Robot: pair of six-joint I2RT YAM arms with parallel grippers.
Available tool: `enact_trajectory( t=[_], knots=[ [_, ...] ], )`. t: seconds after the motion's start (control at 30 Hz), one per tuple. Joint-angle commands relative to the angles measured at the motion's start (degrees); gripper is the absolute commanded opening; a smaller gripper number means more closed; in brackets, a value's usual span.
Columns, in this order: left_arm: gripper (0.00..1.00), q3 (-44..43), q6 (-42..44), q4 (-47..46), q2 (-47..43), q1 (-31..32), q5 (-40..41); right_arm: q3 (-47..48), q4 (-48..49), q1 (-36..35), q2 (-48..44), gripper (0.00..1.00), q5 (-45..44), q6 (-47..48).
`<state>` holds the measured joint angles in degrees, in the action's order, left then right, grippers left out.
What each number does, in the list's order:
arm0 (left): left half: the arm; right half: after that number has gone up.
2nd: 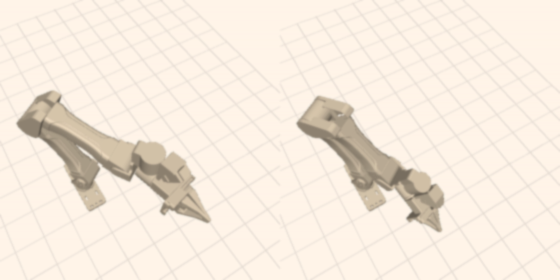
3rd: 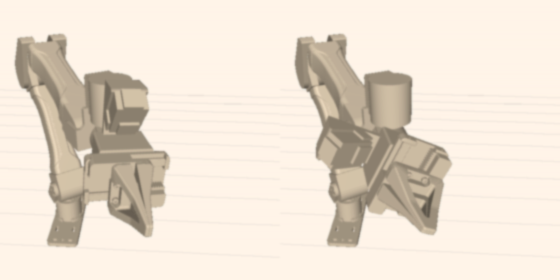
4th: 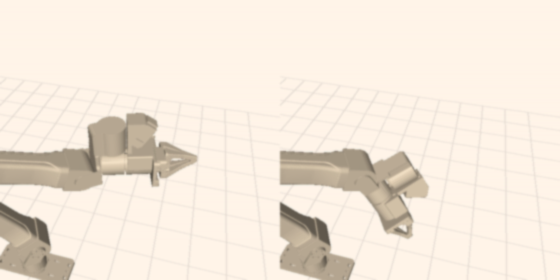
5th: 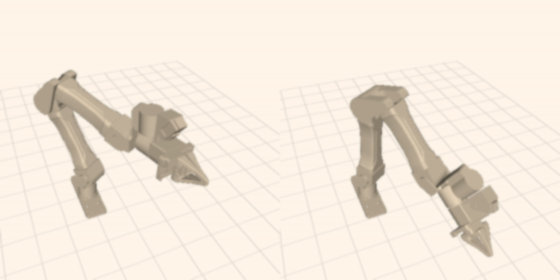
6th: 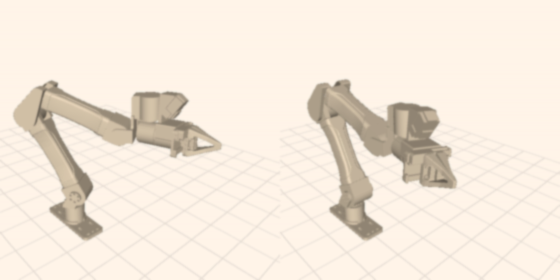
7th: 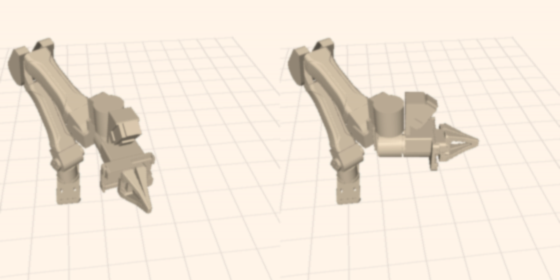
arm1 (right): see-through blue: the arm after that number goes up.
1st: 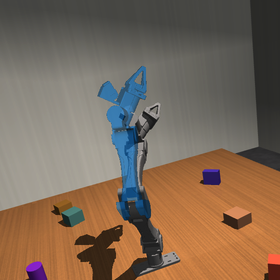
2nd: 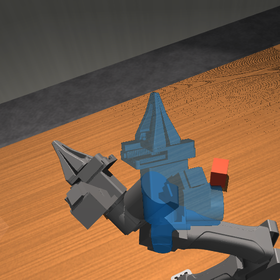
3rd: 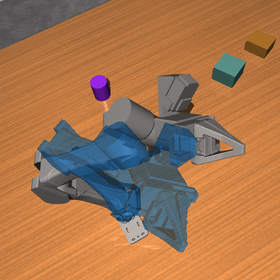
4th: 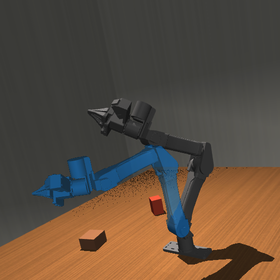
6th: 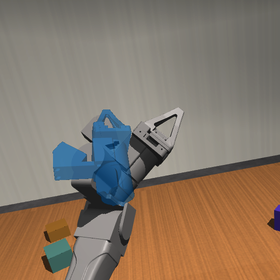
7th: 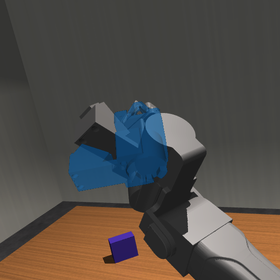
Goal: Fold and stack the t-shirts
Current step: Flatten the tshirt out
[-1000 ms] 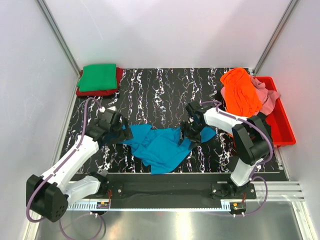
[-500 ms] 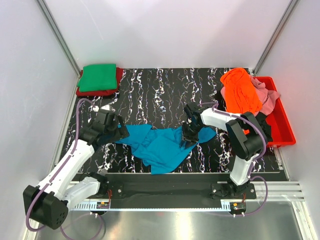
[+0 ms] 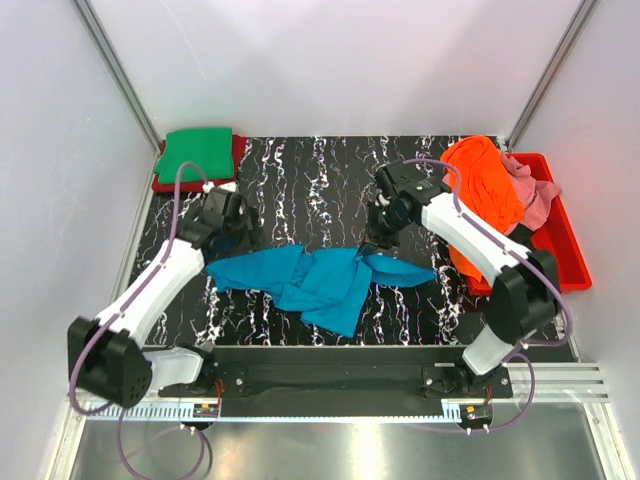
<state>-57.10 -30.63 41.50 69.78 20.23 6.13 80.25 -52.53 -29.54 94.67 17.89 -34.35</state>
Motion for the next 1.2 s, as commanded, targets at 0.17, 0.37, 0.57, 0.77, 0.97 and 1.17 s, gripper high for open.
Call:
enact_trajectory(
  t=[0.17, 0.37, 0.57, 0.77, 0.97, 1.17],
  knots=[
    [0.80, -11.27, 4.88, -3.79, 18.98, 3.85, -1.12, -6.41, -7.23, -0.52, -4.15, 0.19, -2.16, 0.68],
    [0.79, -16.18, 6.11, -4.84, 28.56, 5.43, -2.62, -10.72, -7.14, -0.52, -3.88, 0.32, -4.35, 0.16],
    [0.79, -21.99, 8.04, -4.76, 35.51, 7.71, -1.92, -10.29, -7.06, -0.52, -3.97, 0.31, -4.79, -0.54],
    [0.79, -25.86, 9.45, -4.50, 40.86, 9.74, -1.30, -10.02, -7.06, -0.52, -3.27, 0.30, -4.79, -0.90],
    [0.56, -27.27, 9.63, -3.44, 44.48, 10.27, 0.81, -8.44, -7.06, -0.43, -2.13, 0.23, -4.79, -0.81],
    [0.00, -29.29, 10.42, -1.86, 44.83, 10.27, 2.91, -6.77, -7.32, 0.36, -1.95, 0.20, -4.36, -0.11]
  ],
)
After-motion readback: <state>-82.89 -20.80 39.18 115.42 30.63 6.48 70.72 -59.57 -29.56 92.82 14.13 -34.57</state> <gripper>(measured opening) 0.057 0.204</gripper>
